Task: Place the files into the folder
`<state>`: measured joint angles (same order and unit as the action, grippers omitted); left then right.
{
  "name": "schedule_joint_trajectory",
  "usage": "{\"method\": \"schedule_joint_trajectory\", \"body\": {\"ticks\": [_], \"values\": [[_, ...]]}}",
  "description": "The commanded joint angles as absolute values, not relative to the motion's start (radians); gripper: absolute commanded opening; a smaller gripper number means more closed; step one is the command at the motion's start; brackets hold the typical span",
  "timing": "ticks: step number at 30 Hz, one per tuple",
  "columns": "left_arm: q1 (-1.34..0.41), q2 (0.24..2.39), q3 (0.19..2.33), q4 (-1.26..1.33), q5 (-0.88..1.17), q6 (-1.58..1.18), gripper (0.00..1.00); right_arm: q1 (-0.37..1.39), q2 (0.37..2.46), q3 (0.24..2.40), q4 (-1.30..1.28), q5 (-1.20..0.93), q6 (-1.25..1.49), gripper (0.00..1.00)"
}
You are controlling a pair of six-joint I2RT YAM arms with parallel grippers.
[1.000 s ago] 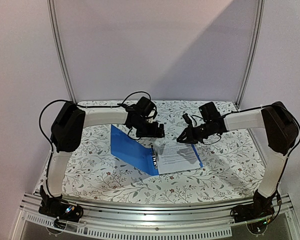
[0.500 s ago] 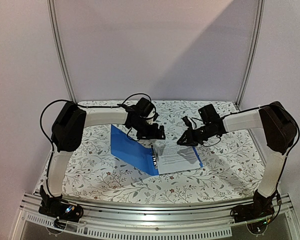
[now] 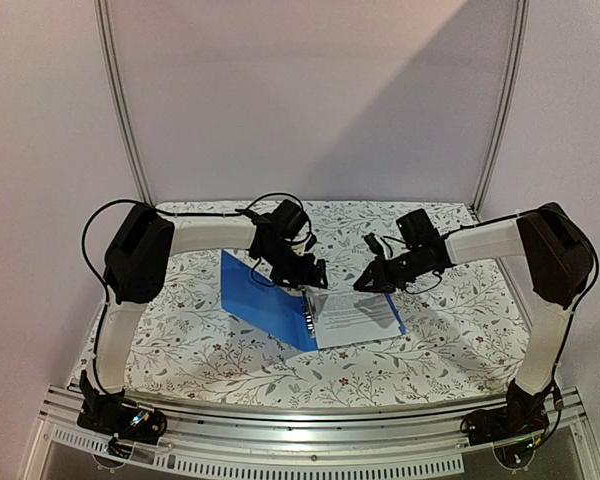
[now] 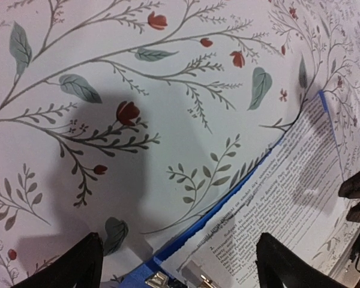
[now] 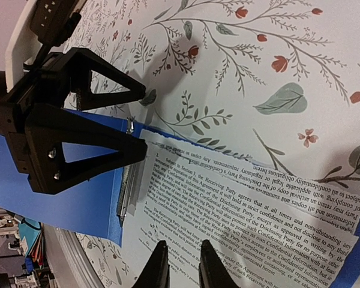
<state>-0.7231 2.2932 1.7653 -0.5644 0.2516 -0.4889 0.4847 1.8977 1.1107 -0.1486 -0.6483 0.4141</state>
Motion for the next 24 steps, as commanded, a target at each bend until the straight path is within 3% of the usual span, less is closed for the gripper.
{"method": "schedule_joint_trajectory", "body": {"ticks": [1,24], "values": [[-0.706,2.321,1.787,-0.584,0.289,-0.475,0.89,0.495,1.934,1.084,-0.15,-0.67,0.404,0.16],[-0.706,2.272,1.779,-0.574,0.363,-0.471,0.82,0.498,2.014,1.096,-0.232,-0.602,0.393,0.12]]}}
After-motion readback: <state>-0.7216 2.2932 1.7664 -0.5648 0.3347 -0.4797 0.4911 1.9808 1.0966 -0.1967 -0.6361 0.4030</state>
